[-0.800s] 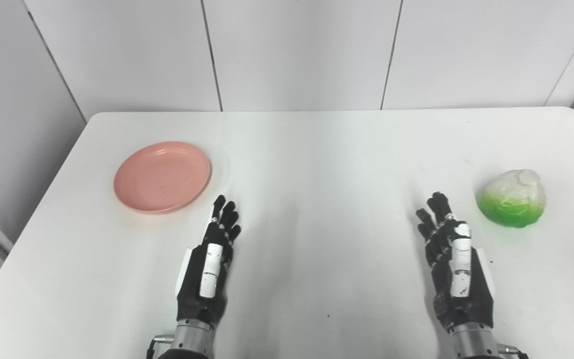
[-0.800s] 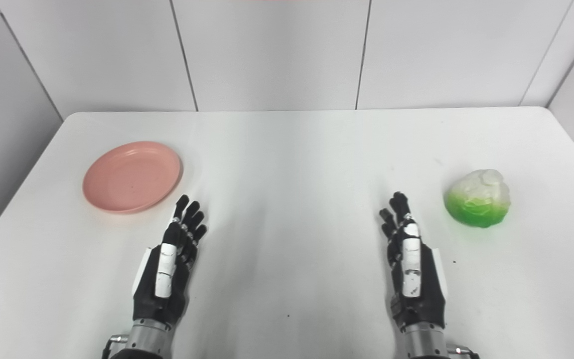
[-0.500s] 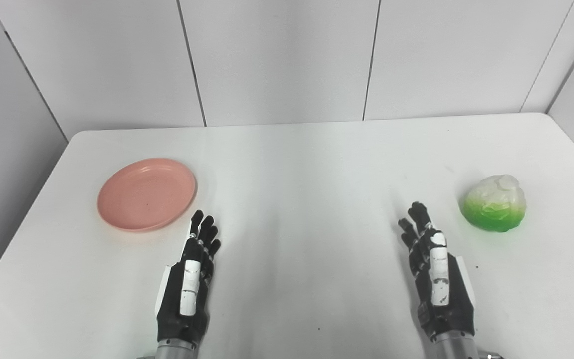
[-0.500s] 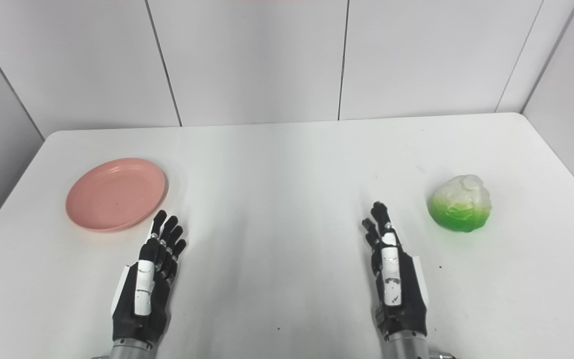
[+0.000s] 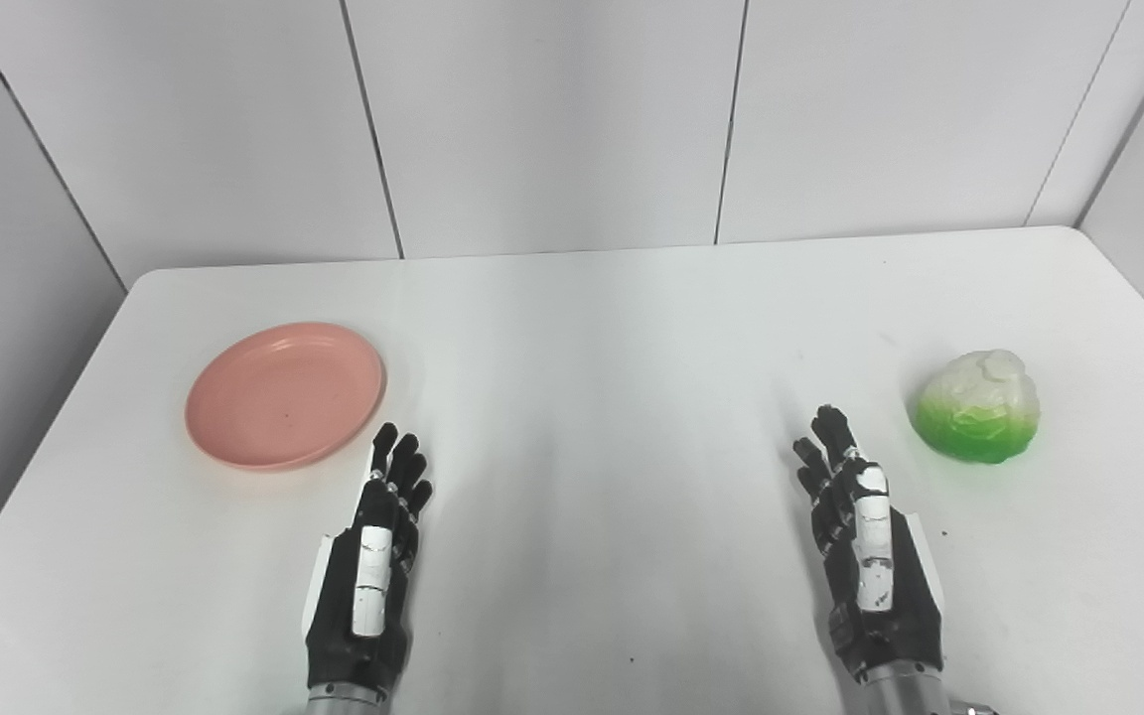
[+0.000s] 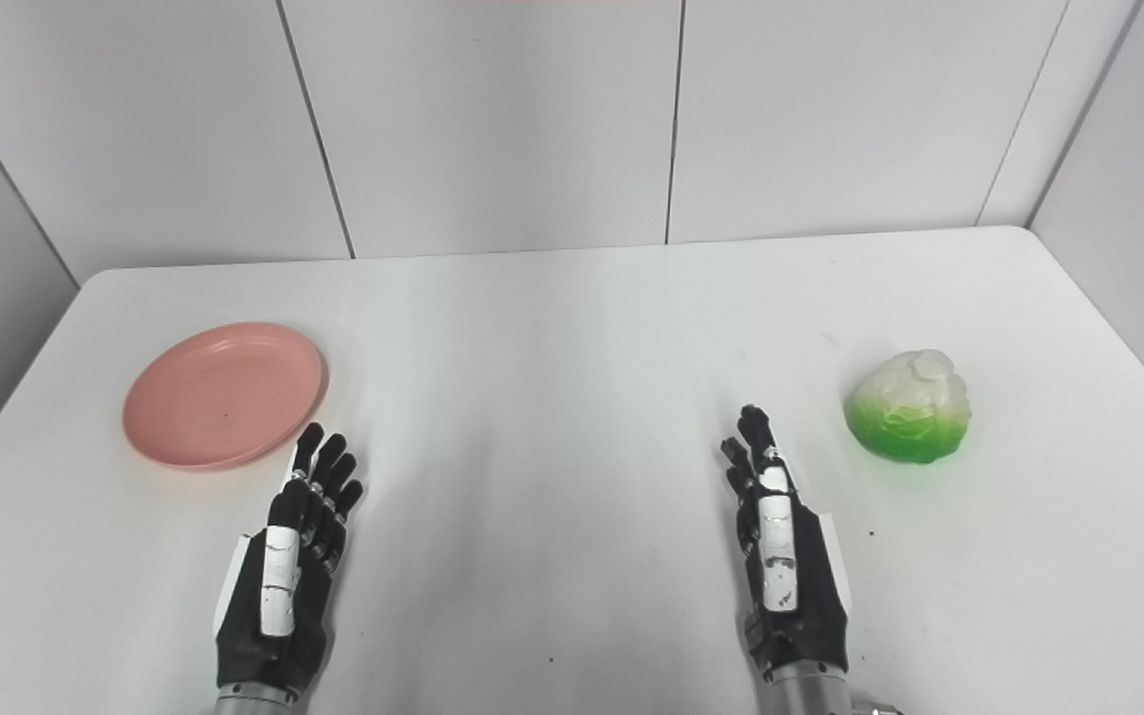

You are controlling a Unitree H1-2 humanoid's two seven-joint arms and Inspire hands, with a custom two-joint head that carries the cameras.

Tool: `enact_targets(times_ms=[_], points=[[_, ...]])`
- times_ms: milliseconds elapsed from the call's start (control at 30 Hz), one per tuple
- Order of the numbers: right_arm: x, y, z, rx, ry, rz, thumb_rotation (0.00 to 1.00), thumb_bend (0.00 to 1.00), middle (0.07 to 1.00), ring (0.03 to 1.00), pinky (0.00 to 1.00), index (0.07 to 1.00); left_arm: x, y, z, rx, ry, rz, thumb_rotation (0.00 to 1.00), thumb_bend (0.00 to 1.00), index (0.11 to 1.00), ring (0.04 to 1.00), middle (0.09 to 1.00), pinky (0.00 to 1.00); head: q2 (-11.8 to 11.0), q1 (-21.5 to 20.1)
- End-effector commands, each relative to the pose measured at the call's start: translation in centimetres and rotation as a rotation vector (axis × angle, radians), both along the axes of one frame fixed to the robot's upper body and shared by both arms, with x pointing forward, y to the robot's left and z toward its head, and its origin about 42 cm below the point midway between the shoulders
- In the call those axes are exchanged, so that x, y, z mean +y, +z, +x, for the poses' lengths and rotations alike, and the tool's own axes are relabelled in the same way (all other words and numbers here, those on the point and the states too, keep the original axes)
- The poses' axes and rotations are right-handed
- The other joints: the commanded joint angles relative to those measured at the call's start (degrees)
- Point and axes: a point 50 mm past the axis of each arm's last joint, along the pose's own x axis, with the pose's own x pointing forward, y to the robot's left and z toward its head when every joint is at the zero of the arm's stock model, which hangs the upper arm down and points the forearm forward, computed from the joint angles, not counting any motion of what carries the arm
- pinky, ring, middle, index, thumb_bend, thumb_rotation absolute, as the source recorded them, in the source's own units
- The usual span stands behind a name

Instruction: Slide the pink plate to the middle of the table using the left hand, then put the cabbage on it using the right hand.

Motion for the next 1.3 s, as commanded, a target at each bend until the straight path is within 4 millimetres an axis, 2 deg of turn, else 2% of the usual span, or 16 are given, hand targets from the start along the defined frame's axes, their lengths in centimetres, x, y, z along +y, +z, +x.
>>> enact_targets(times_ms=[0, 67, 133, 167, 200, 233, 333, 367, 500, 667, 767, 833, 900, 967, 1133, 1267], points=[[-0.4, -1.1, -3.1, 0.024, -0.046, 0.03, 1.0, 0.82, 0.976, 0.949, 1.0, 0.941, 1.2, -2.0, -3.8, 0.062, 0.032, 0.045, 0.92, 0.86, 1.0, 1.0, 1.0, 1.0, 0.0, 0.0], [-0.8, -1.3, -3.1, 0.026, -0.045, 0.02, 1.0, 0.83, 0.981, 0.951, 1.0, 0.945, 0.8, -2.1, -3.8, 0.059, 0.039, 0.051, 0.93, 0.86, 1.0, 1.0, 1.0, 1.0, -0.9, 1.7], [-1.5, -1.6, -3.2, 0.03, -0.041, 0.016, 1.0, 0.82, 0.985, 0.954, 1.0, 0.947, 0.2, -2.3, -3.8, 0.06, 0.044, 0.053, 0.93, 0.85, 1.0, 1.0, 1.0, 1.0, -3.0, 5.5], [-1.7, -1.7, -3.2, 0.031, -0.036, 0.014, 1.0, 0.83, 0.991, 0.962, 1.0, 0.954, 0.0, -2.5, -3.9, 0.061, 0.047, 0.052, 0.93, 0.85, 1.0, 1.0, 1.0, 1.0, -3.0, 5.5], [-2.1, -1.9, -3.3, 0.033, -0.034, 0.013, 1.0, 0.83, 0.996, 0.967, 1.0, 0.96, -0.4, -2.6, -3.9, 0.061, 0.05, 0.051, 0.94, 0.84, 1.0, 1.0, 1.0, 1.0, -4.1, 7.9], [-2.4, -2.0, -3.3, 0.034, -0.033, 0.012, 1.0, 0.84, 0.998, 0.971, 1.0, 0.965, -0.7, -2.8, -3.9, 0.06, 0.053, 0.05, 0.94, 0.84, 1.0, 1.0, 1.0, 1.0, -4.1, 7.9], [-3.4, -2.5, -3.4, 0.039, -0.032, 0.017, 1.0, 0.83, 1.0, 0.98, 1.0, 0.971, -1.6, -3.2, -3.9, 0.058, 0.053, 0.047, 0.94, 0.83, 1.0, 1.0, 1.0, 1.0, -6.3, 12.2], [-3.6, -2.6, -3.4, 0.039, -0.029, 0.02, 1.0, 0.84, 1.0, 0.988, 1.0, 0.979, -1.8, -3.4, -3.9, 0.057, 0.054, 0.043, 0.94, 0.83, 1.0, 1.0, 1.0, 1.0, -6.3, 12.2], [-4.4, -3.2, -3.3, 0.041, -0.028, 0.018, 1.0, 0.84, 1.0, 0.999, 1.0, 0.998, -2.7, -3.8, -3.9, 0.045, 0.065, 0.025, 0.91, 0.8, 1.0, 0.996, 1.0, 1.0, -8.7, 14.7], [-4.6, -3.8, -3.1, 0.047, -0.029, 0.016, 1.0, 0.82, 1.0, 1.0, 1.0, 1.0, -2.9, -3.9, -3.8, 0.028, 0.068, 0.025, 0.9, 0.76, 1.0, 0.99, 0.999, 1.0, -10.0, 14.7], [-4.4, -4.2, -2.9, 0.052, -0.022, 0.015, 1.0, 0.82, 1.0, 1.0, 1.0, 1.0, -2.6, -3.4, -3.6, -0.023, 0.079, 0.034, 0.9, 0.78, 1.0, 0.985, 0.994, 1.0, -10.8, 14.2], [-4.3, -4.4, -2.8, 0.054, -0.019, 0.011, 1.0, 0.81, 1.0, 0.997, 1.0, 1.0, -2.3, -2.7, -3.3, -0.067, 0.087, 0.03, 0.9, 0.82, 1.0, 0.979, 0.994, 1.0, -11.0, 14.1], [-4.3, -4.5, -2.6, 0.056, -0.016, 0.015, 1.0, 0.8, 1.0, 0.995, 1.0, 1.0, -1.9, -1.7, -2.6, -0.116, 0.098, 0.02, 0.91, 0.81, 1.0, 0.978, 0.999, 1.0, -10.9, 14.2], [-4.3, -4.7, -2.5, 0.059, -0.015, 0.016, 1.0, 0.79, 1.0, 0.991, 1.0, 1.0, -1.5, -0.7, -1.8, -0.151, 0.112, 0.008, 0.9, 0.84, 1.0, 0.973, 0.989, 0.99, -10.9, 14.3], [-4.0, -5.0, -2.2, 0.071, -0.004, 0.015, 1.0, 0.81, 1.0, 0.99, 1.0, 1.0, 0.9, 4.8, 2.6, -0.369, 0.176, 0.048, 0.92, 0.92, 0.991, 0.938, 0.938, 0.92, -10.8, 15.1], [-3.6, -5.1, -2.0, 0.076, -0.001, 0.023, 1.0, 0.8, 1.0, 0.999, 1.0, 1.0, 3.3, 10.0, 6.3, -0.518, 0.215, 0.077, 0.91, 0.91, 0.925, 0.897, 0.895, 0.84, -10.6, 15.2]])
